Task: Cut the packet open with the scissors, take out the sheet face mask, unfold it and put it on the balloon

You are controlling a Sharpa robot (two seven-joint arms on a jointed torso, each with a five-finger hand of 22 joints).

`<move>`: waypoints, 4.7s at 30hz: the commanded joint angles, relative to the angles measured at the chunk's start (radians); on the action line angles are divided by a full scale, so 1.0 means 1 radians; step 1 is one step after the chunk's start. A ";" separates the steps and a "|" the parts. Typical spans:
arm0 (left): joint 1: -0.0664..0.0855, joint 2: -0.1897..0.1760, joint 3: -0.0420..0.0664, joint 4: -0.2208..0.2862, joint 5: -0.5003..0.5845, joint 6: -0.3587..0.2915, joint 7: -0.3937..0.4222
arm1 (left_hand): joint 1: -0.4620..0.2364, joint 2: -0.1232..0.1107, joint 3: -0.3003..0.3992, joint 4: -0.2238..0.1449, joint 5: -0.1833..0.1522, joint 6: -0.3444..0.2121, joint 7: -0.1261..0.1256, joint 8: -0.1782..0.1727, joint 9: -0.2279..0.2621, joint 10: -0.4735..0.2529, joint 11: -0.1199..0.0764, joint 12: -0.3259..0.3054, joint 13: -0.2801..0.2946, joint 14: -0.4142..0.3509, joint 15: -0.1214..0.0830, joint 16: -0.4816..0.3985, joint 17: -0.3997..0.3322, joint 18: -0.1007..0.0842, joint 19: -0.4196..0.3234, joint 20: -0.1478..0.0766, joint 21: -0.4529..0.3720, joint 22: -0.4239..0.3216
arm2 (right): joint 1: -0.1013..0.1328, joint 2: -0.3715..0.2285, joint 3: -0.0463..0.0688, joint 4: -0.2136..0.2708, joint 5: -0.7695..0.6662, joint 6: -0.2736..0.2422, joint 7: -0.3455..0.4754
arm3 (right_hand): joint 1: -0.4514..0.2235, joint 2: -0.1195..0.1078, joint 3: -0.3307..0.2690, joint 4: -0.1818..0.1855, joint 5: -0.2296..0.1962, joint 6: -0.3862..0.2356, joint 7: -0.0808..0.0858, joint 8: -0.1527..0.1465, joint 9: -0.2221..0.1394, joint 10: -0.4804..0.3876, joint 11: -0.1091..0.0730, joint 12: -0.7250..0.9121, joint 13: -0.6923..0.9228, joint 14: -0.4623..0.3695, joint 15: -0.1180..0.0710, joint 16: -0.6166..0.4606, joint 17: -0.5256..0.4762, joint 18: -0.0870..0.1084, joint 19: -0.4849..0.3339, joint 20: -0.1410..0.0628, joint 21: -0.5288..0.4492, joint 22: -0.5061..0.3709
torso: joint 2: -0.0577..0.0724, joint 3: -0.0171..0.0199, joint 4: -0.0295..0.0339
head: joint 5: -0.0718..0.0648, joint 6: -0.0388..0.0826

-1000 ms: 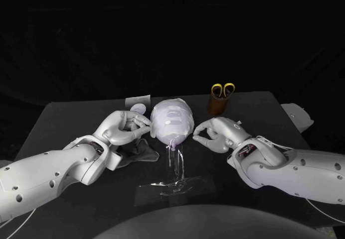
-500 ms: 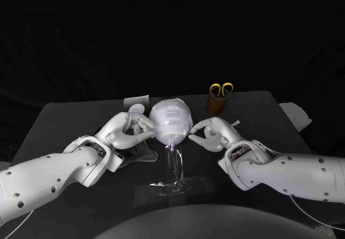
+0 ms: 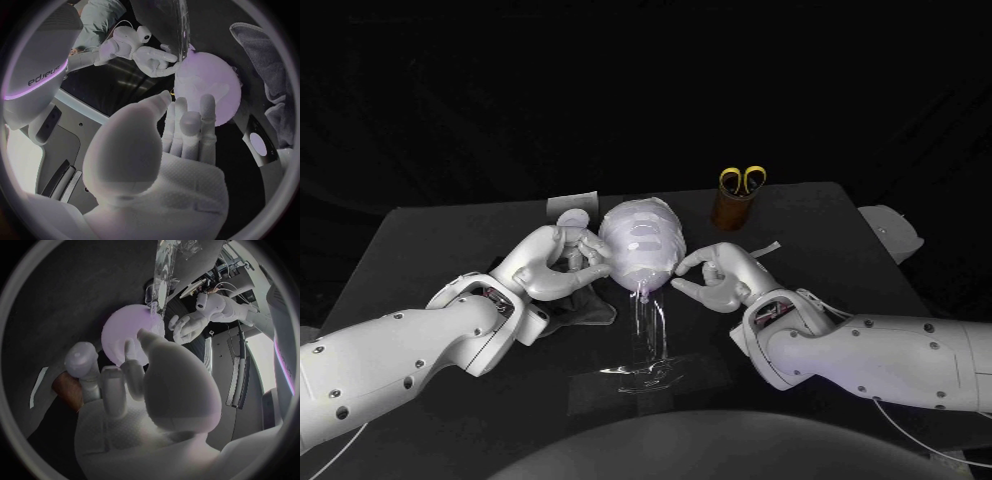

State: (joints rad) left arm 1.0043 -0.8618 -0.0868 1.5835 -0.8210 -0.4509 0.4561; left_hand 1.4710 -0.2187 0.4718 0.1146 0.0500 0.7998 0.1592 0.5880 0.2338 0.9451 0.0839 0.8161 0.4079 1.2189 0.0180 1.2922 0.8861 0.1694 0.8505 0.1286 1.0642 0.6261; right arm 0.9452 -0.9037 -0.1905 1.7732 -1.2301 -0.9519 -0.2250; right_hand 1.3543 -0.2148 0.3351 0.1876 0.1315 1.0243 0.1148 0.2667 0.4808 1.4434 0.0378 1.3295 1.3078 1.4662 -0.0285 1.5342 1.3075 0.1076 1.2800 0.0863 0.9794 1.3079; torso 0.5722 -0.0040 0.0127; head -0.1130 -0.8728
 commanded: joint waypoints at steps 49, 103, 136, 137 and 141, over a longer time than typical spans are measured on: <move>0.000 -0.004 0.001 0.005 0.013 0.012 0.001 | 0.007 0.001 -0.001 -0.005 -0.002 -0.004 0.000 -0.002 -0.002 -0.009 0.001 0.006 0.003 0.002 0.005 0.003 -0.001 0.013 0.004 0.002 0.006 0.003 | -0.010 0.051 0.006 -0.042 -0.050 -0.068 0.013 | -0.028 0.036 -0.116 0.084 -0.033 -0.139 0.011 0.191 0.053 -0.052 0.014 -0.009 0.097 0.059 0.021 -0.007 0.175 0.023 -0.048 0.015 -0.086 0.030 | 0.000 -0.0003 0.0009 | -0.005 0.000; 0.001 -0.011 0.001 0.009 0.041 0.017 -0.006 | 0.010 0.010 0.004 -0.004 -0.002 0.001 0.000 0.002 -0.002 -0.014 0.000 0.014 0.007 -0.002 0.005 0.006 -0.001 0.013 0.002 0.002 0.009 0.005 | -0.010 0.091 0.016 -0.092 -0.049 -0.070 -0.002 | 0.108 0.138 0.060 0.049 -0.080 -0.187 -0.031 0.402 0.027 -0.039 -0.024 0.031 0.085 0.069 -0.012 0.005 0.187 0.014 -0.010 -0.015 -0.046 0.072 | 0.000 -0.0001 0.0000 | -0.011 0.000; 0.001 -0.016 0.001 0.007 0.055 0.018 -0.013 | 0.010 0.014 0.006 -0.003 -0.002 0.002 0.001 0.003 -0.002 -0.015 0.001 0.016 0.008 -0.004 0.005 0.006 -0.003 0.013 0.001 0.002 0.010 0.006 | -0.010 0.066 0.017 -0.063 -0.051 -0.071 0.037 | -0.007 0.109 0.333 -0.047 -0.083 -0.144 -0.053 0.511 -0.001 0.071 -0.046 0.155 0.183 0.105 -0.033 0.037 0.263 -0.014 0.081 -0.034 0.111 0.136 | 0.000 0.0000 0.0003 | -0.019 0.000; 0.001 -0.016 0.000 0.007 0.055 0.018 -0.013 | 0.010 0.014 0.006 -0.003 -0.002 0.002 0.001 0.003 -0.002 -0.015 0.001 0.016 0.008 -0.004 0.005 0.006 -0.003 0.013 0.001 0.002 0.010 0.006 | -0.010 0.064 0.017 -0.062 -0.051 -0.070 0.036 | -0.007 0.109 0.333 -0.047 -0.083 -0.144 -0.053 0.511 -0.001 0.071 -0.046 0.155 0.183 0.105 -0.033 0.037 0.263 -0.014 0.081 -0.034 0.111 0.136 | -0.001 0.0000 -0.0001 | -0.018 0.000; 0.001 -0.016 0.000 0.005 0.055 0.018 -0.013 | 0.010 0.014 0.006 -0.003 -0.002 0.002 0.001 0.003 -0.002 -0.015 0.001 0.016 0.008 -0.004 0.005 0.006 -0.003 0.013 0.001 0.002 0.010 0.006 | -0.010 0.058 0.017 -0.058 -0.049 -0.067 0.040 | -0.021 0.082 0.341 -0.062 -0.083 -0.170 -0.047 0.497 -0.011 0.031 -0.042 0.097 0.132 0.099 -0.032 0.031 0.248 -0.006 0.060 -0.035 0.066 0.125 | -0.001 0.0000 -0.0012 | -0.019 0.000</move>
State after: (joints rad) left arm 1.0042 -0.8791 -0.0871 1.5870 -0.7743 -0.4440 0.4397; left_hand 1.4791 -0.2106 0.4719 0.1146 0.0500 0.8005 0.1584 0.5880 0.2327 0.9383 0.0842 0.8279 0.4156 1.2186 0.0182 1.2917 0.8828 0.1616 0.8505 0.1287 1.0675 0.6306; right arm 0.9356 -0.8456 -0.1740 1.7113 -1.2668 -0.9583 -0.1957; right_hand 1.3310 -0.1263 0.6780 0.1265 0.0466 0.8537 0.0808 0.7590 0.4704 1.4686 -0.0017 1.4393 1.3079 1.4650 -0.0558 1.5666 1.3073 0.0913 1.3490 0.0488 1.0522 1.3079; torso 0.5718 -0.0039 0.0122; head -0.1320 -0.8728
